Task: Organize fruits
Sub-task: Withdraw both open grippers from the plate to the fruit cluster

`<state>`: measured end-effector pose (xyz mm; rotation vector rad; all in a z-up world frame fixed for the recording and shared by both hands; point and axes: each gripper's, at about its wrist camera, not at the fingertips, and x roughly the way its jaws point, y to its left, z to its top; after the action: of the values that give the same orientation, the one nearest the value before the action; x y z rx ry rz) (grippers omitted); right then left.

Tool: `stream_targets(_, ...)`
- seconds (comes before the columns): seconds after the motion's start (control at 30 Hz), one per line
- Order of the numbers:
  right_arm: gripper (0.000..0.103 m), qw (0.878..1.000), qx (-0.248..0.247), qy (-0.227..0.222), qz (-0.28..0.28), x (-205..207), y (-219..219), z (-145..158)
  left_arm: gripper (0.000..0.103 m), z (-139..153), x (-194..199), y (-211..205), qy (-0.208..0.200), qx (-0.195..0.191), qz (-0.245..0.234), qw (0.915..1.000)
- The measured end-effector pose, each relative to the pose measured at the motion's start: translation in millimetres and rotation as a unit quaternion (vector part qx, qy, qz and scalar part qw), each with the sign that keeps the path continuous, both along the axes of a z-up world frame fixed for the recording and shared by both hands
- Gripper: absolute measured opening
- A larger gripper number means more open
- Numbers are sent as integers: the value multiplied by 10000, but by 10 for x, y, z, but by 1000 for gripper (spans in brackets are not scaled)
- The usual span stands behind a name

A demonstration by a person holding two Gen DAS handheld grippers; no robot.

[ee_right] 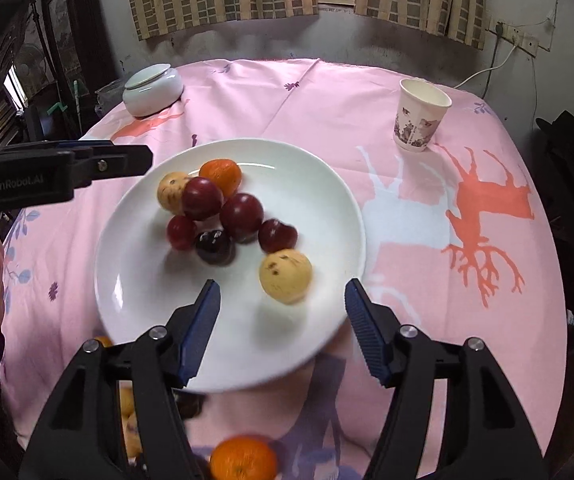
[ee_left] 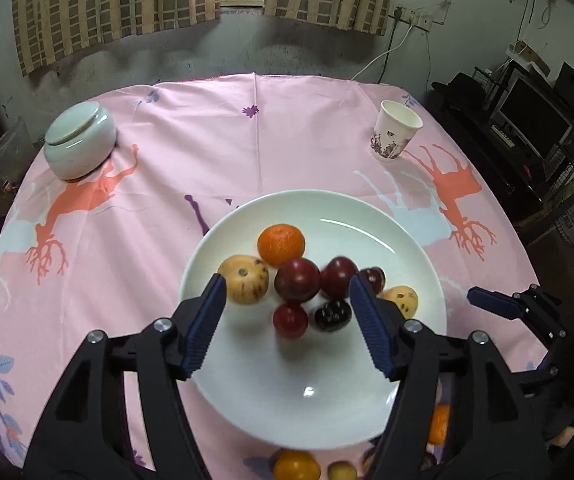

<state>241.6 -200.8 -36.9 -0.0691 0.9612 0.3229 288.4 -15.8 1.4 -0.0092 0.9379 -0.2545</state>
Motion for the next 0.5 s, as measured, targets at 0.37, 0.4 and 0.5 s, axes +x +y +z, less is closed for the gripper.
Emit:
stream_targets(0.37, 67, 9960, 624, -501, -398, -1787, -293, 151, 91, -242, -1701, 619, -281, -147, 699, 9970)
stream_targets(0.4, 67, 9953, 647, -505, -517, -1896, -301, 89, 93, -331, -1802, 624, -211, -144, 706, 9972)
stream_targets(0.5, 67, 9942, 768, -195, -730, -2015, -327, -98, 93, -626, -2022, 574, 170, -156, 534, 9983)
